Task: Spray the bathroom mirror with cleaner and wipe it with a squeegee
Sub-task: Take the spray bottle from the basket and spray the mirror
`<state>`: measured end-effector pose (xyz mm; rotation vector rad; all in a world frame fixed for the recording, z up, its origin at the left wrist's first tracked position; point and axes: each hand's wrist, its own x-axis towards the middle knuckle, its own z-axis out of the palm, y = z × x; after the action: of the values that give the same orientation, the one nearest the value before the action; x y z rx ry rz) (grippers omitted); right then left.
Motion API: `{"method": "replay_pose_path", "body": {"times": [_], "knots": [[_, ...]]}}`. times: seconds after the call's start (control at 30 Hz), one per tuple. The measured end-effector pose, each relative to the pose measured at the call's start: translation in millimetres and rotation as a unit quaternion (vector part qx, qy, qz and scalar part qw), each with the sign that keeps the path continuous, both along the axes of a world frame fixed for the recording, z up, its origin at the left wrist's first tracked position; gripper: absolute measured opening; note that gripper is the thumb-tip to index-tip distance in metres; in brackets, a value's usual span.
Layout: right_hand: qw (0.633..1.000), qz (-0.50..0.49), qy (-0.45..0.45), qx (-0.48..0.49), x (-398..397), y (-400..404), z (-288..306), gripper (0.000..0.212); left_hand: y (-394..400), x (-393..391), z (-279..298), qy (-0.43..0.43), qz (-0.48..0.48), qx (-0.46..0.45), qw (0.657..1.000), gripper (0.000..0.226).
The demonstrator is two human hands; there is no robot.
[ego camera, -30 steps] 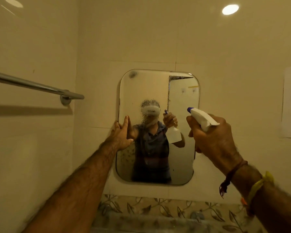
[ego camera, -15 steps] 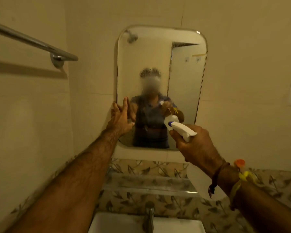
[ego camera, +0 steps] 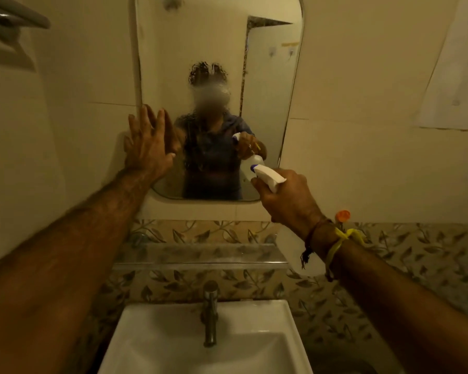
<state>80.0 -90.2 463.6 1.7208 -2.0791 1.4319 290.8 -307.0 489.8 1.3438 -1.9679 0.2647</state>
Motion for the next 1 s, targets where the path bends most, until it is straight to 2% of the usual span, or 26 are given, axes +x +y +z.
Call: {"method": "replay_pose_path", "body": {"times": [0.13,0.37,0.57,0.67,0.8,1.0], "knots": [[0.999,0.004,-0.018,-0.043,-6,3,31,0.038,3,-4,28,-0.027,-0.014,-0.044,0.999,0.101],[0.98,0.028,0.009,-0.196,1,22,119,0.042,12,-15,82,-0.049,-0.008,-0.107,0.993,0.096],[0.962,0.036,0.005,-0.271,1,27,184,0.043,15,-22,117,-0.129,0.032,-0.138,0.981,0.112],[0.955,0.036,-0.026,-0.293,-5,26,206,0.042,15,-29,128,-0.16,0.042,-0.133,0.977,0.117],[0.948,0.025,-0.059,-0.312,-19,24,211,0.039,19,-42,129,-0.175,0.051,-0.15,0.972,0.114],[0.953,-0.003,-0.086,-0.29,-46,23,181,0.041,24,-60,121,-0.165,0.041,-0.147,0.974,0.109]]}}
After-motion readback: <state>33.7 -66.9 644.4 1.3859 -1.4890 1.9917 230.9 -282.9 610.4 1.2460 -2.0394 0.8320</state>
